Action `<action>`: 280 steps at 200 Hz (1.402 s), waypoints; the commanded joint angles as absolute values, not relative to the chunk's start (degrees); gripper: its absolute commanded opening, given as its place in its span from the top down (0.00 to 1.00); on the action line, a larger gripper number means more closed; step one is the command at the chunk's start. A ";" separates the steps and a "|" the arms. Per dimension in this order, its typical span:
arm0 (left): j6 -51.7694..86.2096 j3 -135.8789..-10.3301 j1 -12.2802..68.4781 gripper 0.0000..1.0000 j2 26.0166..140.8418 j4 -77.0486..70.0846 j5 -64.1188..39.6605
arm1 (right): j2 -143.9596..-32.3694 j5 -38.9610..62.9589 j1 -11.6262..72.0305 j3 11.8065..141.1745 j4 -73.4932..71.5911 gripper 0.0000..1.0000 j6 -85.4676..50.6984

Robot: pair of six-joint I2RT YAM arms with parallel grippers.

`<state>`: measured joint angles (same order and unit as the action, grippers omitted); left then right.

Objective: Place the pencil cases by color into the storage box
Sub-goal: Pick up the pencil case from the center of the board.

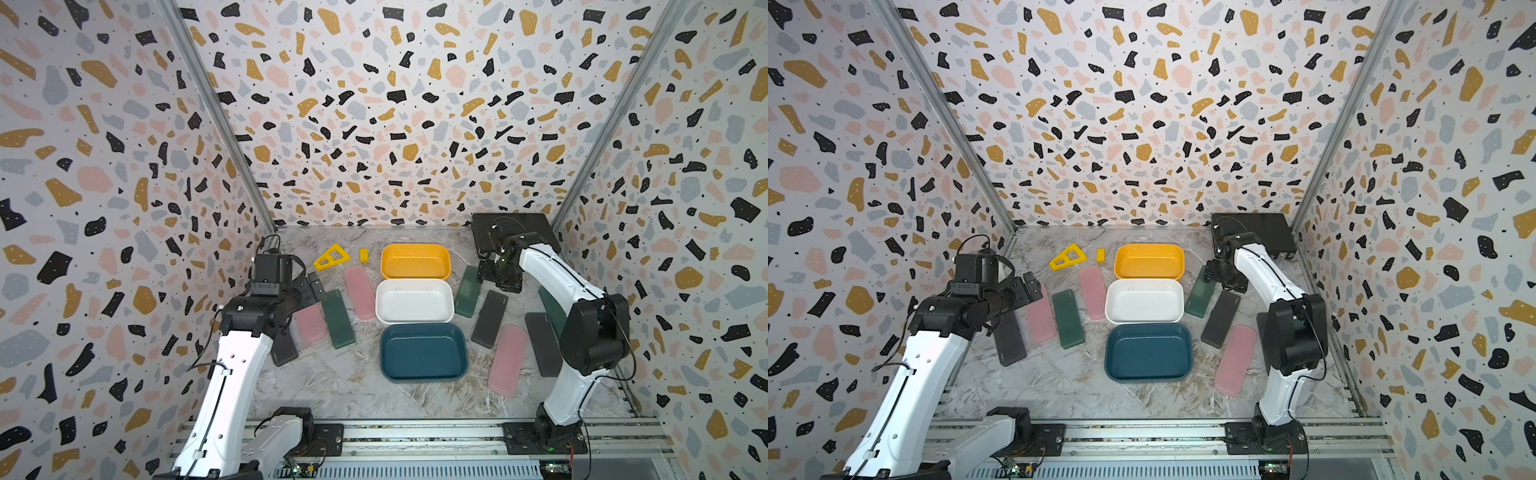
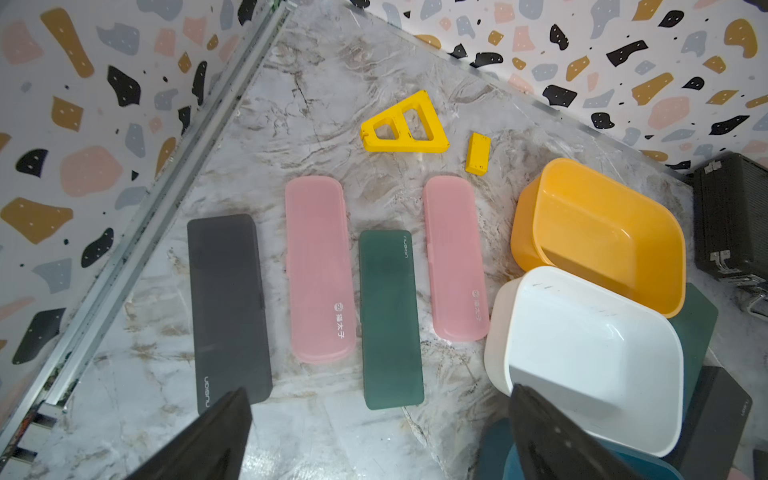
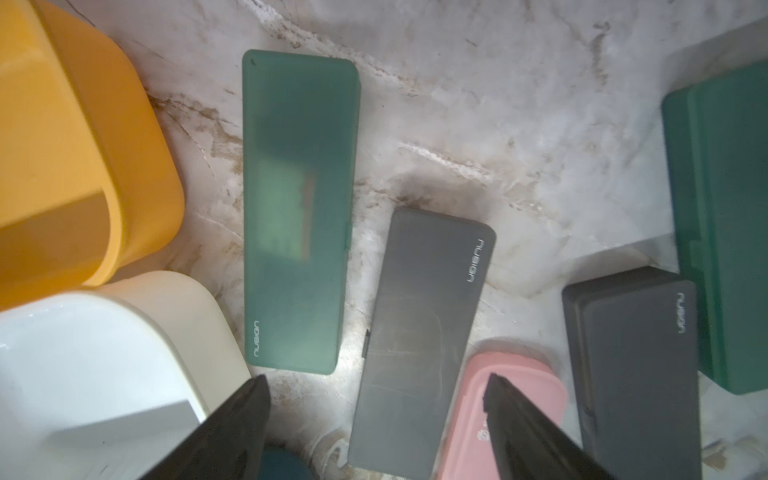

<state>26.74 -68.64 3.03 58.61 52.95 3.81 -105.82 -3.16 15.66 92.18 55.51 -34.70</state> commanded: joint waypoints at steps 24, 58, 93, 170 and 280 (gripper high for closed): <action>28.12 -69.96 2.88 0.00 60.29 56.81 1.58 | -111.05 -4.05 17.18 98.79 57.16 0.11 -39.67; 27.01 -69.90 2.90 0.00 61.41 56.88 2.26 | -116.64 -4.54 17.84 104.30 57.97 0.10 -41.02; 25.98 -70.11 2.90 0.00 62.64 56.34 2.11 | -121.53 -5.70 18.19 108.70 59.18 0.08 -41.90; 23.32 -70.14 2.90 0.00 64.84 55.10 2.99 | -128.72 -5.32 18.28 115.96 60.25 0.04 -42.49; 21.48 -69.49 2.90 0.00 67.54 54.14 1.82 | -132.10 -4.79 18.37 113.87 57.23 0.07 -43.45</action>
